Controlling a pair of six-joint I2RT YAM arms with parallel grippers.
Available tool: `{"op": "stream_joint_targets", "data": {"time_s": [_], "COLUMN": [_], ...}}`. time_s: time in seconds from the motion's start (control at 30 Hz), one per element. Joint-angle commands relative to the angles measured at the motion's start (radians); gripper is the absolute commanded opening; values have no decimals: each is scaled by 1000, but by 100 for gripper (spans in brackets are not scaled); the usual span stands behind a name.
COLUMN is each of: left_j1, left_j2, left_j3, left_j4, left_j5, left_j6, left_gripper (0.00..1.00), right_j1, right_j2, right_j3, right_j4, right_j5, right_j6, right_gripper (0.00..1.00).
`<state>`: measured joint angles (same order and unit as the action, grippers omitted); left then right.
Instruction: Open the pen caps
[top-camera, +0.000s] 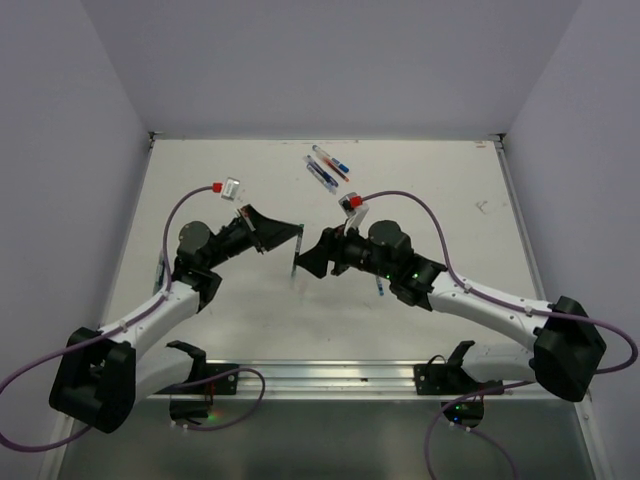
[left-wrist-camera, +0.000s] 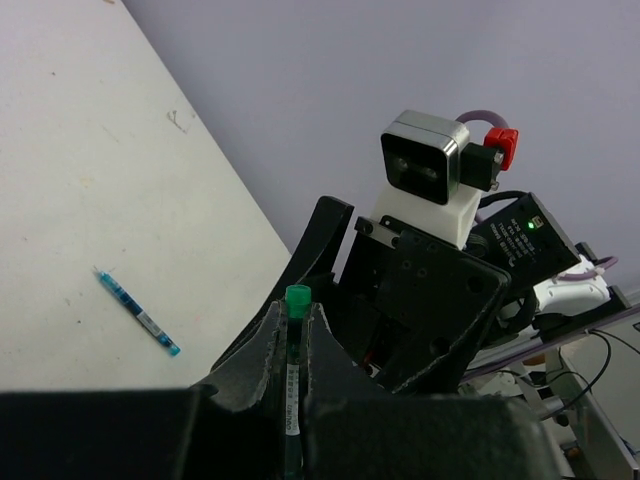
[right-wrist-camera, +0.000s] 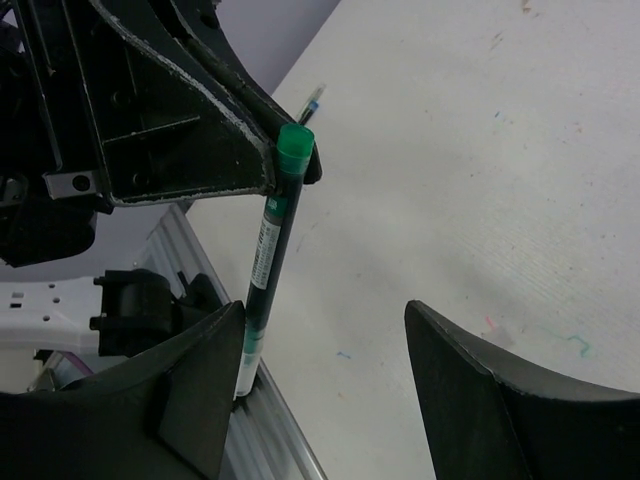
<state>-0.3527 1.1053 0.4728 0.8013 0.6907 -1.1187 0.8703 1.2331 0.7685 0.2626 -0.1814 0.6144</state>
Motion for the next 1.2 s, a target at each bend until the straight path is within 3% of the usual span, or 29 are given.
{"op": "stream_joint_targets", "data": {"time_s": [0.0,0.23,0.3,0.37,0.43,0.47,0.57,0.63,0.67,0.73,0.83,0.87,1.03,1.17], "left_j1": [-23,-52,-57,-60,-63,-62,-63,-63,-63,-62,-63,-63,-71,-86], "left_j2": [4,21,22,24,24,21,-21,-76,-96,-154,-224,-243,-312,-254], "left_j3": [4,24,26,30,33,38,59,70,72,60,8,-12,-173,-223], "left_j4": [65,58,59,59,55,47,-49,-155,-192,-269,-265,-237,58,255], "left_j5": [-17,-31,-33,-31,-28,-28,-54,-91,-118,-148,-152,-122,9,153], "left_j6": [-18,-7,-6,0,14,31,121,183,253,305,356,356,274,194], "left_gripper": [0,0,0,0,5,21,53,60,70,75,86,100,100,100], "right_j1": [4,10,16,16,16,16,16,16,15,15,12,0,-37,-39], "right_j2": [20,60,57,58,60,59,34,0,-12,-49,-81,-99,-141,-158], "right_j3": [43,45,41,41,38,34,17,14,12,14,17,15,31,77], "right_j4": [96,170,168,147,139,138,100,37,11,-66,-153,-167,-218,-207], "right_j5": [-26,-76,-66,-56,-56,-53,-21,9,45,83,158,164,119,17], "right_j6": [28,79,79,79,82,84,91,91,91,84,70,68,65,51], "right_gripper": [67,56,34,0,0,0,0,0,0,0,0,0,0,0]}}
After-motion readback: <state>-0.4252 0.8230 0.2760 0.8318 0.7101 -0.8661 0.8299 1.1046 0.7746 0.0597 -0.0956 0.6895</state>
